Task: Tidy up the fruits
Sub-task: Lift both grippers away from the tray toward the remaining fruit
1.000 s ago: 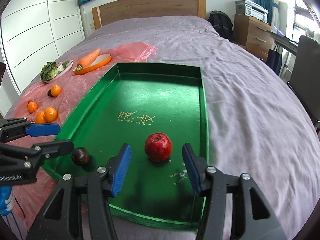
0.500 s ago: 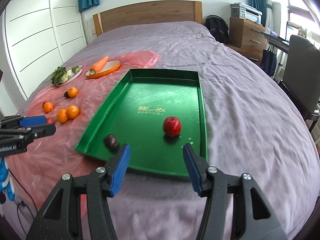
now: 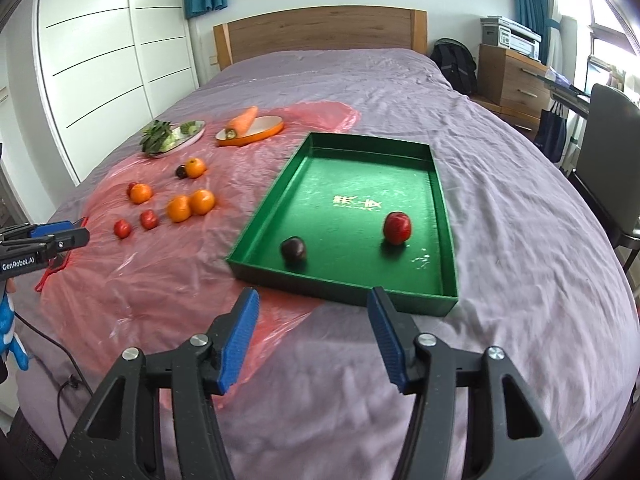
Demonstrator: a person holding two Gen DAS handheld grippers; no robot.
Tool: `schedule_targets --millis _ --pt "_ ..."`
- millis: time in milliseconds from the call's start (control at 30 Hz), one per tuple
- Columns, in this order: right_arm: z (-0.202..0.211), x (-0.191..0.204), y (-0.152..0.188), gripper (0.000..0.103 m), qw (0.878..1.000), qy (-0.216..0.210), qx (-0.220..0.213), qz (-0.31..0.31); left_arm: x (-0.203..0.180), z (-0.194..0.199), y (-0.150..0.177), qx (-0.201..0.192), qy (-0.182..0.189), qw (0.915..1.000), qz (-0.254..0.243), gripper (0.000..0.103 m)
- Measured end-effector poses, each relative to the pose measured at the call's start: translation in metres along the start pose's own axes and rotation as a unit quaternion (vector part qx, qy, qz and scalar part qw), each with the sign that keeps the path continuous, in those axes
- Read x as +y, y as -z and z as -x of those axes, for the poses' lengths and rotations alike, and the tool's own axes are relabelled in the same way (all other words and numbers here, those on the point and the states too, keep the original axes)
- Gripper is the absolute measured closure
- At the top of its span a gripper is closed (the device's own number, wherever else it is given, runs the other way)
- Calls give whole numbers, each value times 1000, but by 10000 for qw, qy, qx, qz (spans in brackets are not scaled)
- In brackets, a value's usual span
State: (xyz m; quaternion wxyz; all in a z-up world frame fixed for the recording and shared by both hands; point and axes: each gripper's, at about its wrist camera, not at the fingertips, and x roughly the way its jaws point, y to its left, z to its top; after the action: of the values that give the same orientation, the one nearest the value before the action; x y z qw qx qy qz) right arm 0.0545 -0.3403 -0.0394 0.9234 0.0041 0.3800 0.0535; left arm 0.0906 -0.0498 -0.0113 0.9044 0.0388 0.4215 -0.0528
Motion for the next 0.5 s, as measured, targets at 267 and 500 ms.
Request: schedule_targets --millis 267,500 --pt "18 28 13 1 9998 -137 -35 115 46 25 17 -79 -347 9980 520 55" --pt "32 52 20 1 9992 -317 -123 217 74 49 34 -87 -534 9960 706 49"
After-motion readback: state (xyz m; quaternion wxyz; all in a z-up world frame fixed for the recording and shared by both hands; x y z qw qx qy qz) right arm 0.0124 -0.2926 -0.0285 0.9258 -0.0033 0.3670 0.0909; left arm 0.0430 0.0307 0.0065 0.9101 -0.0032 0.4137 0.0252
